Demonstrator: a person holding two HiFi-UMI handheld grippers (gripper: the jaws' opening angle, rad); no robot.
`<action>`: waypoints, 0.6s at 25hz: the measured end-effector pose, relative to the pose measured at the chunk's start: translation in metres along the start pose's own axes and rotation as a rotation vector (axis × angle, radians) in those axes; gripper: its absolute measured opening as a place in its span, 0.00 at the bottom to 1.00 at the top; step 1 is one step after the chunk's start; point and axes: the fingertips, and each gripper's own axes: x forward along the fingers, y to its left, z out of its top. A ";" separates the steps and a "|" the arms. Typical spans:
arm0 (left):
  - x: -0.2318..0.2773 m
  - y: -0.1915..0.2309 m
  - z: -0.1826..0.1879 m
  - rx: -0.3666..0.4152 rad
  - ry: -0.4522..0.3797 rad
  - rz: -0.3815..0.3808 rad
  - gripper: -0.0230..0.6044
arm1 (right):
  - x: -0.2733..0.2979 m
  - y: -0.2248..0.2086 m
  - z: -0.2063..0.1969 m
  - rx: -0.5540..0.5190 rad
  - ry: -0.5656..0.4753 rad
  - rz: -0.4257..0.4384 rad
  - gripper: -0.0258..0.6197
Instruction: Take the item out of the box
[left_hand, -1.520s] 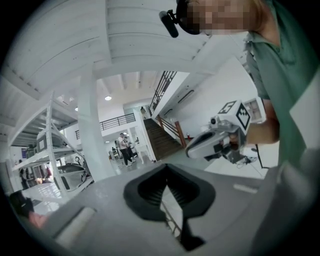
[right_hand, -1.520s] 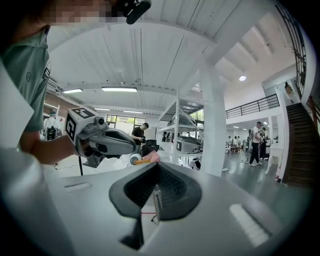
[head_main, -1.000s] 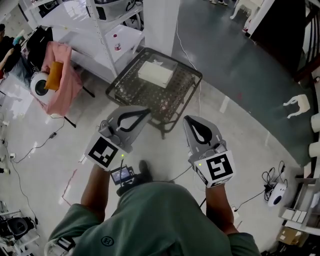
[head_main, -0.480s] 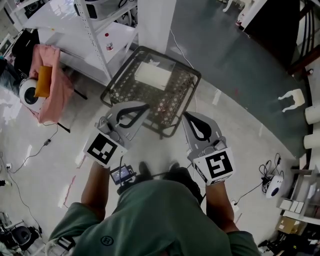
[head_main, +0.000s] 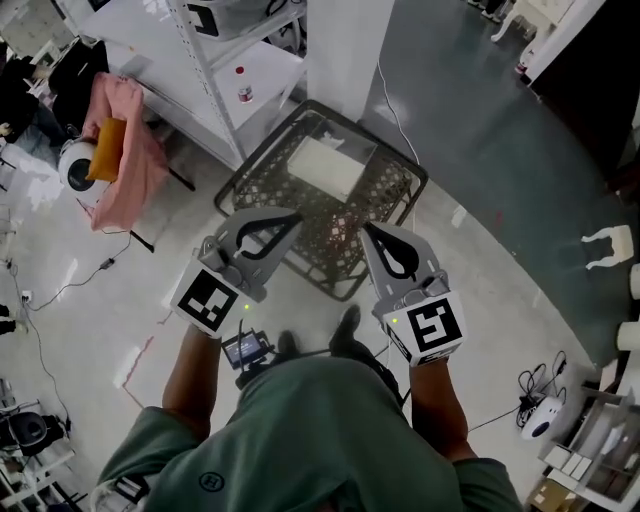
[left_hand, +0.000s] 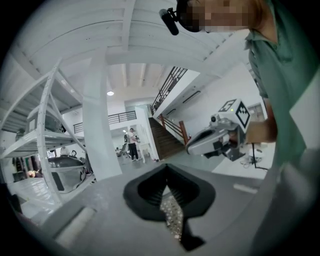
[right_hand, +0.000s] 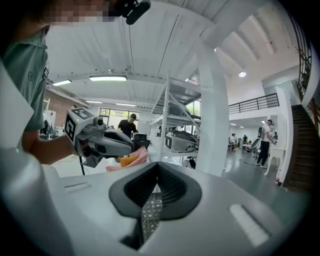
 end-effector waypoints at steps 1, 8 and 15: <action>0.011 0.005 0.000 -0.001 0.007 0.011 0.04 | 0.004 -0.011 -0.001 0.002 -0.003 0.016 0.05; 0.074 0.026 -0.001 -0.016 0.064 0.089 0.04 | 0.021 -0.079 -0.012 0.003 -0.022 0.111 0.05; 0.106 0.042 0.002 -0.016 0.113 0.159 0.04 | 0.029 -0.119 -0.022 0.014 -0.039 0.180 0.05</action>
